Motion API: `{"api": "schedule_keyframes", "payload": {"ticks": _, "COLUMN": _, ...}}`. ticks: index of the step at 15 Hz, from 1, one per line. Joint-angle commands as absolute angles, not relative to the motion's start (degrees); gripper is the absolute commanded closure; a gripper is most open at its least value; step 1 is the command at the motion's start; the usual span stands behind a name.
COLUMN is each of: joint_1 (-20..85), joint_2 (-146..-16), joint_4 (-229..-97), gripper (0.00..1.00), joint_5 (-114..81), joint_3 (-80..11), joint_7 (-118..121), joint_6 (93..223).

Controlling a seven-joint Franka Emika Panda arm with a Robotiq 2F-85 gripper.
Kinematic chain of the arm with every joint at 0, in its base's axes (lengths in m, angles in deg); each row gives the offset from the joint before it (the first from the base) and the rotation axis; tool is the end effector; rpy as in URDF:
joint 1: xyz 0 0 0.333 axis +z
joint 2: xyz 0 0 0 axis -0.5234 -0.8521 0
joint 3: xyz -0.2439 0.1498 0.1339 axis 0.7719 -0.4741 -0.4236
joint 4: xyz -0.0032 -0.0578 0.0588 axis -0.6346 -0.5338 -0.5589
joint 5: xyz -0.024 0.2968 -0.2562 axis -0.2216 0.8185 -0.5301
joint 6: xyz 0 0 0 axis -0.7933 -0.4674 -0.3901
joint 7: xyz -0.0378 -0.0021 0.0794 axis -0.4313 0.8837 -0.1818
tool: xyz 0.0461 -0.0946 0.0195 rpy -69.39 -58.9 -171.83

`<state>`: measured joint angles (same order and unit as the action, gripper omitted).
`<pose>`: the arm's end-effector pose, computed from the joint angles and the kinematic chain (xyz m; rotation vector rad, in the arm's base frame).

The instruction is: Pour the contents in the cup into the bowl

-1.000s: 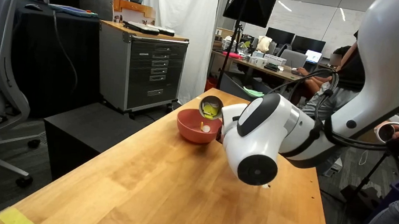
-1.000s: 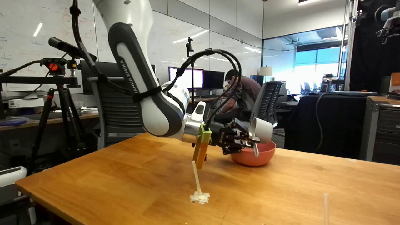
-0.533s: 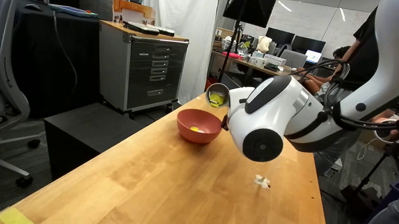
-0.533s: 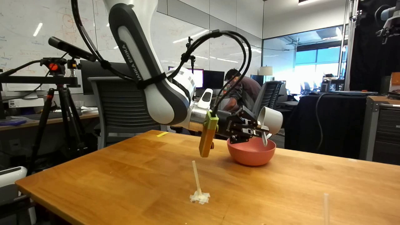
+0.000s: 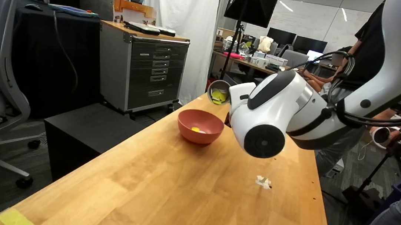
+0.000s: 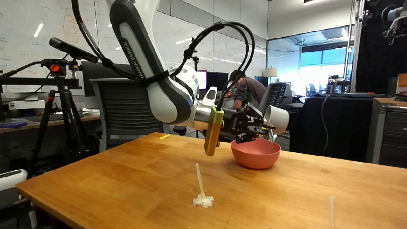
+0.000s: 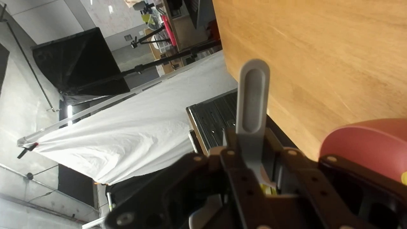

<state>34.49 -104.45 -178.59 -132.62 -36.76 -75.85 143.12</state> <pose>0.6307 -0.0258 0.1486 1.7846 0.3274 0.7649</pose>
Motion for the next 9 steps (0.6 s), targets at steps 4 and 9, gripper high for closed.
{"api": "schedule_keyframes", "payload": {"ticks": 4, "joint_1": 33.6, "joint_2": -103.5, "joint_4": -179.5, "gripper": 0.88, "joint_5": -133.8, "joint_3": -38.3, "joint_7": -70.6, "joint_6": 138.0}}
{"api": "schedule_keyframes", "payload": {"ticks": 9, "joint_1": 34.0, "joint_2": -103.8, "joint_4": -179.6, "gripper": 0.88, "joint_5": -134.1, "joint_3": -38.6, "joint_7": -68.5, "joint_6": 135.5}}
